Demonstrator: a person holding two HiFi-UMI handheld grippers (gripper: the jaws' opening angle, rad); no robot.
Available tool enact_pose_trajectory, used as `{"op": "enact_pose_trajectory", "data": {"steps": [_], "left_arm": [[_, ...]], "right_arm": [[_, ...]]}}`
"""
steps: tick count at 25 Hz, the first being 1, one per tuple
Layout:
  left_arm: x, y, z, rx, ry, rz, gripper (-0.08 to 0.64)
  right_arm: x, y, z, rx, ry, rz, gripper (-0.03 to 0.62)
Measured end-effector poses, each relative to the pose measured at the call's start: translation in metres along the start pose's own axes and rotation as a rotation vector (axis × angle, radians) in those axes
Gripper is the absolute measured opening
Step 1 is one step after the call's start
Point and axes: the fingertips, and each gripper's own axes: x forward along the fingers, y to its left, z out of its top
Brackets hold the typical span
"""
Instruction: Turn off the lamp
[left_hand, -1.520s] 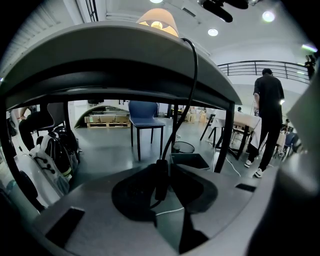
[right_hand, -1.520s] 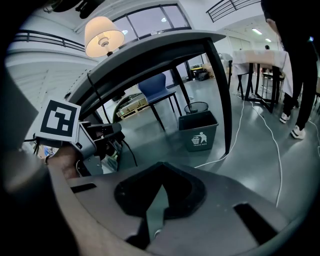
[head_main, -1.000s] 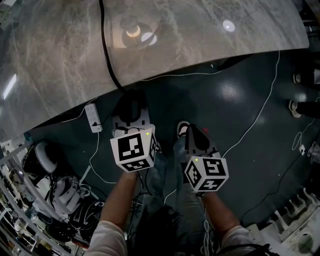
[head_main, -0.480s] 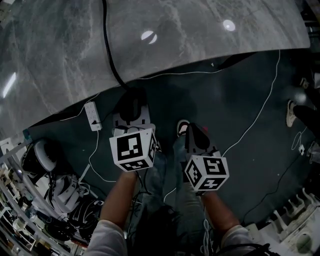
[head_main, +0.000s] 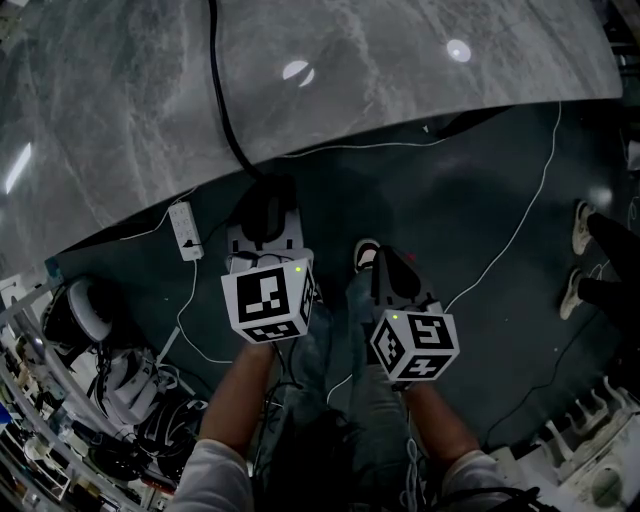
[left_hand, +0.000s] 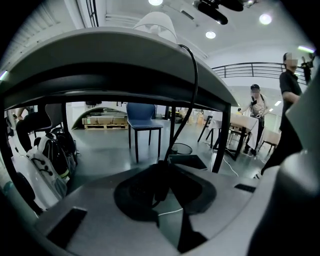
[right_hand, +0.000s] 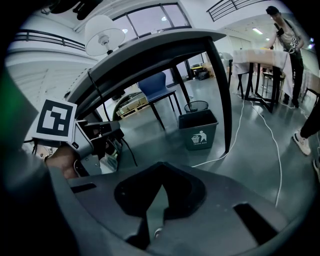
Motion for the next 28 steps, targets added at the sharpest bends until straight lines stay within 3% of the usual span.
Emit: {"op": "enact_pose_trajectory", "data": {"steps": [17, 24, 28], "left_arm": [[-0.004, 0.002, 0.007, -0.031, -0.041, -0.005, 0.077], [-0.013, 0.008, 0.017, -0.081, -0.076, 0.055, 0.094], [-0.024, 0.010, 0.023, -0.079, -0.105, 0.070, 0.094]], "right_arm": [[-0.004, 0.000, 0.003, -0.003, -0.006, -0.006, -0.002], [-0.005, -0.008, 0.007, 0.084, -0.034, -0.035, -0.002], [-0.006, -0.005, 0.009, 0.087, -0.043, -0.034, -0.002]]}}
